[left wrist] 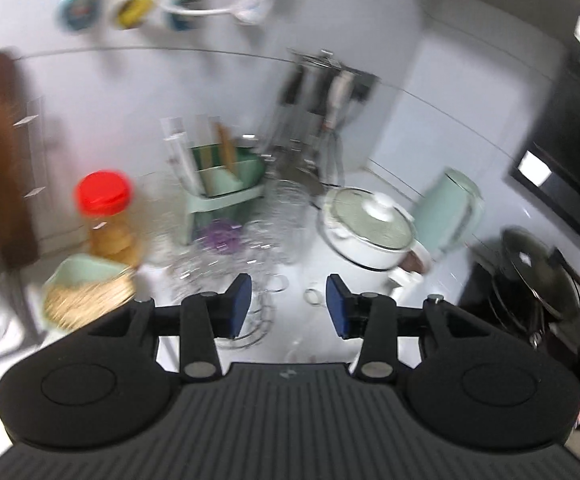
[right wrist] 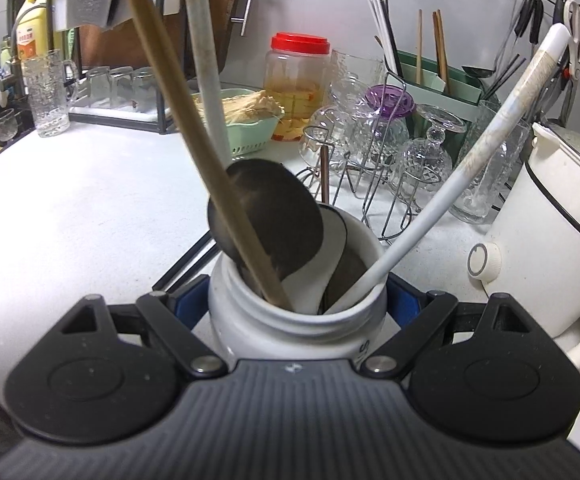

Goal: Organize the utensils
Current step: 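Move the open left gripper back toward the black chopsticks, then close the left gripper on one thin black chopstick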

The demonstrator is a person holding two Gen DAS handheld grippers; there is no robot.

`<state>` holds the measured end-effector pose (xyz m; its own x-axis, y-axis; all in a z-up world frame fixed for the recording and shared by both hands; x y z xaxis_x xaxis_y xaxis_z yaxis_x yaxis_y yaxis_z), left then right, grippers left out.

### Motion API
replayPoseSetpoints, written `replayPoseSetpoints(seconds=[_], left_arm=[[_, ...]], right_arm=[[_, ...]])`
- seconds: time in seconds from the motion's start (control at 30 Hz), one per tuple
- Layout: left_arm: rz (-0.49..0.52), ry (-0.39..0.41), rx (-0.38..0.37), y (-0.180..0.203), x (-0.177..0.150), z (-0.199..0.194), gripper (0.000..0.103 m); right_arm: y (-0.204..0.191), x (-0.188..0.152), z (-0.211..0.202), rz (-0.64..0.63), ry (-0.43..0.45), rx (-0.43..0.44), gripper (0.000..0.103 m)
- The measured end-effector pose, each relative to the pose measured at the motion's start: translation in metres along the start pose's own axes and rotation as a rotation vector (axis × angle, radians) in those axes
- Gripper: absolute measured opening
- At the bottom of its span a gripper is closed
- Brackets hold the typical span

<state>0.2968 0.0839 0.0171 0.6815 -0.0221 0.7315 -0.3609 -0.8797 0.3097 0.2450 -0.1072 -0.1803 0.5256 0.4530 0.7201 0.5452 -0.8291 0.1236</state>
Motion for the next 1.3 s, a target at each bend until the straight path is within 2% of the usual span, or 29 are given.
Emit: replayPoseSetpoints(seconds=[0.13,0.3,0.57,0.93,1.0,1.17,1.3], left_arm=[[-0.126,0.016,0.050,-0.034,-0.028,-0.021,0.047],[-0.225,-0.028,0.110,-0.068,-0.075,-0.030,0.047],[-0.310,-0.120,0.159,-0.095,-0.136,-0.014,0.047],[-0.381,-0.182,0.207,-0.077,-0.176,0.035,0.046],[-0.403,-0.221,0.203,-0.072,-0.183,0.049,0.046],[-0.352,-0.266,0.197,-0.051,-0.194,0.082,0.045],[-0.306,-0.261,0.224,-0.043,-0.200,0.102,0.041]], right_arm=[[-0.002,0.002,0.001,0.025,-0.013,-0.023,0.092],[-0.003,0.006,0.003,0.069,-0.042,-0.067,0.092],[-0.007,0.008,0.004,0.124,-0.060,-0.120,0.092],[-0.005,0.005,0.002,0.133,-0.056,-0.137,0.092],[-0.003,0.003,0.001,0.117,-0.050,-0.132,0.092],[0.004,0.000,-0.002,0.108,-0.051,-0.114,0.092],[0.002,-0.003,-0.005,0.107,-0.037,-0.118,0.092]])
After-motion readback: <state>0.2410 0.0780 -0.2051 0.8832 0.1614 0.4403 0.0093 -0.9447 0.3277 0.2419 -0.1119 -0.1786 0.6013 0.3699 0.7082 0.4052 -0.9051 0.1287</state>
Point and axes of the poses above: each gripper's, at about its wrist camera, not at the fingertips, and z roughly the way its jaws point, y to its right, x to its top, the point moved 3 cm from there along z, roughly the way its jaws point, and after that the axes turned 4 degrees about -y, right-handed, at the moved point
